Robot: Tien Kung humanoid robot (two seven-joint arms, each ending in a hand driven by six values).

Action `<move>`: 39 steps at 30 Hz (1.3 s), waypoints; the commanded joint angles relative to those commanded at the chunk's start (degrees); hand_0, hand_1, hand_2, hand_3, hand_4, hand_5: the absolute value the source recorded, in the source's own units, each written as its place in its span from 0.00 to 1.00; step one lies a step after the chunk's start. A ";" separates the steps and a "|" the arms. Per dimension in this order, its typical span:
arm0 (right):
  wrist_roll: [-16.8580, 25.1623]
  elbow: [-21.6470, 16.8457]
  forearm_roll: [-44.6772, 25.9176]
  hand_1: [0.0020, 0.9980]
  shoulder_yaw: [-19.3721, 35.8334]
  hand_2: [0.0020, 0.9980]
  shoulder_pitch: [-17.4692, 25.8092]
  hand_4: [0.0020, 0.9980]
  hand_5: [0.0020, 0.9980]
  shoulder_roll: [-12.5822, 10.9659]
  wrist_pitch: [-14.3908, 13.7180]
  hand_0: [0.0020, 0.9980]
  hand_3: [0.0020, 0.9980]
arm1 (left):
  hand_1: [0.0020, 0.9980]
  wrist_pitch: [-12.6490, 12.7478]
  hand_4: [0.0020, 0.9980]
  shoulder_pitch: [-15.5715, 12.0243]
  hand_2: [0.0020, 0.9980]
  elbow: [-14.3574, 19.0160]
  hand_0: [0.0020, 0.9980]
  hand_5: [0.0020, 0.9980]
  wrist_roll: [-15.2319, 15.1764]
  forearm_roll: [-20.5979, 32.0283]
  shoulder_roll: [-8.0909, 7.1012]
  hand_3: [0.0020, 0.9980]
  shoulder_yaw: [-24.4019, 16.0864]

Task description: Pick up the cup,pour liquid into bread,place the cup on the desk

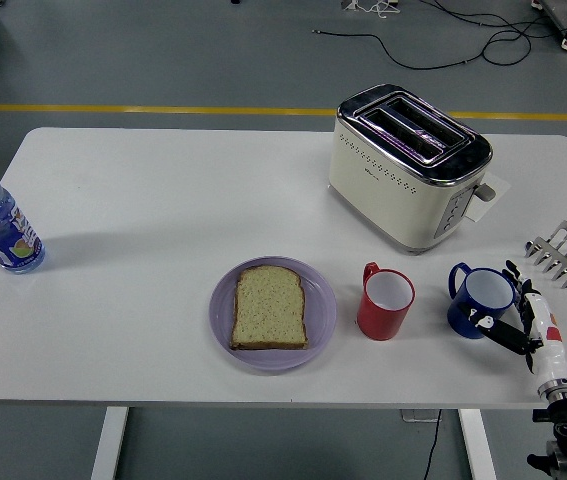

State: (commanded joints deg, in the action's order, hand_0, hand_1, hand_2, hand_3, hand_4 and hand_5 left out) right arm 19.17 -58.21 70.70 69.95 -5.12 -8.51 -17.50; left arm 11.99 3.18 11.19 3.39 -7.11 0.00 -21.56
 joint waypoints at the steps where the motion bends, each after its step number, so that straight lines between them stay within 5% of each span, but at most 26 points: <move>1: 0.01 0.17 0.02 0.89 -0.06 0.96 -0.13 1.00 0.20 0.05 -0.02 0.99 1.00 | 0.66 0.00 0.24 0.04 0.68 0.00 0.64 0.85 0.00 0.00 0.00 0.52 -0.02; 39: 5.20 8.58 -7.58 0.82 -5.52 0.89 -4.17 0.96 0.17 2.68 -2.32 0.90 0.93 | 0.66 0.03 0.24 0.21 0.68 0.03 0.64 0.85 0.02 0.18 0.00 0.52 -0.43</move>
State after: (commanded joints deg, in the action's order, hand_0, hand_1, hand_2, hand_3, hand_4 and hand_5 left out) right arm 24.37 -49.63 63.12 64.42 -9.29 -5.82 -19.82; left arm 12.02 3.39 11.22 3.41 -6.93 0.00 -21.99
